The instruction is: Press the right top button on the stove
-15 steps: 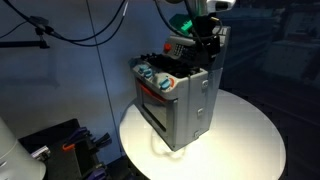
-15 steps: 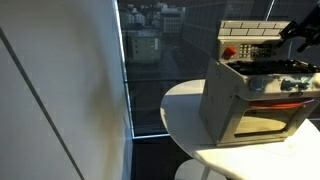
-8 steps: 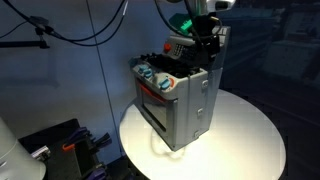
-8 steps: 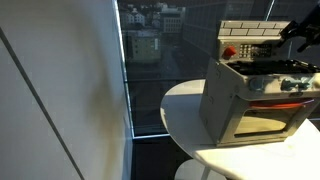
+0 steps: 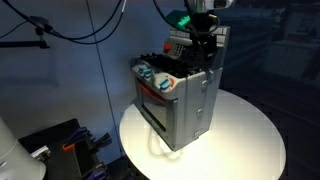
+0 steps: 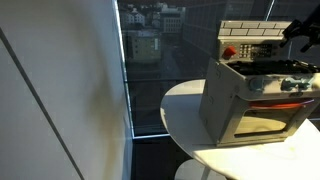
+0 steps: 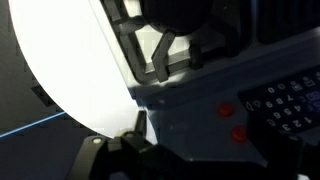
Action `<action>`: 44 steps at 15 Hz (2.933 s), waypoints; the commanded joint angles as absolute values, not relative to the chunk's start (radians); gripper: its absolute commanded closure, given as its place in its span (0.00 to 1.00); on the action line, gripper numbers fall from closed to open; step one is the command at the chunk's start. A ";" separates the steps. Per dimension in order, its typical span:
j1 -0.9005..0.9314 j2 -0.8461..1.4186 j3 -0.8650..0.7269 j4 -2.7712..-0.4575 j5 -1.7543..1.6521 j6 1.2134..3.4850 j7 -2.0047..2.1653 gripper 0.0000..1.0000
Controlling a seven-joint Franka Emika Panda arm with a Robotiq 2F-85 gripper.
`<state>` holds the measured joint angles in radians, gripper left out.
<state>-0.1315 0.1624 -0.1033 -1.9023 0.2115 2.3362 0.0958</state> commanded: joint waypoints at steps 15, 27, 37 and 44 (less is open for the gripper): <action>-0.134 -0.002 -0.136 -1.904 0.095 1.879 0.120 0.00; -0.132 -0.091 -0.133 -1.958 0.007 1.770 0.132 0.00; -0.139 -0.250 -0.130 -2.102 -0.016 1.769 0.136 0.00; -0.136 -0.244 -0.132 -2.110 -0.001 1.768 0.116 0.00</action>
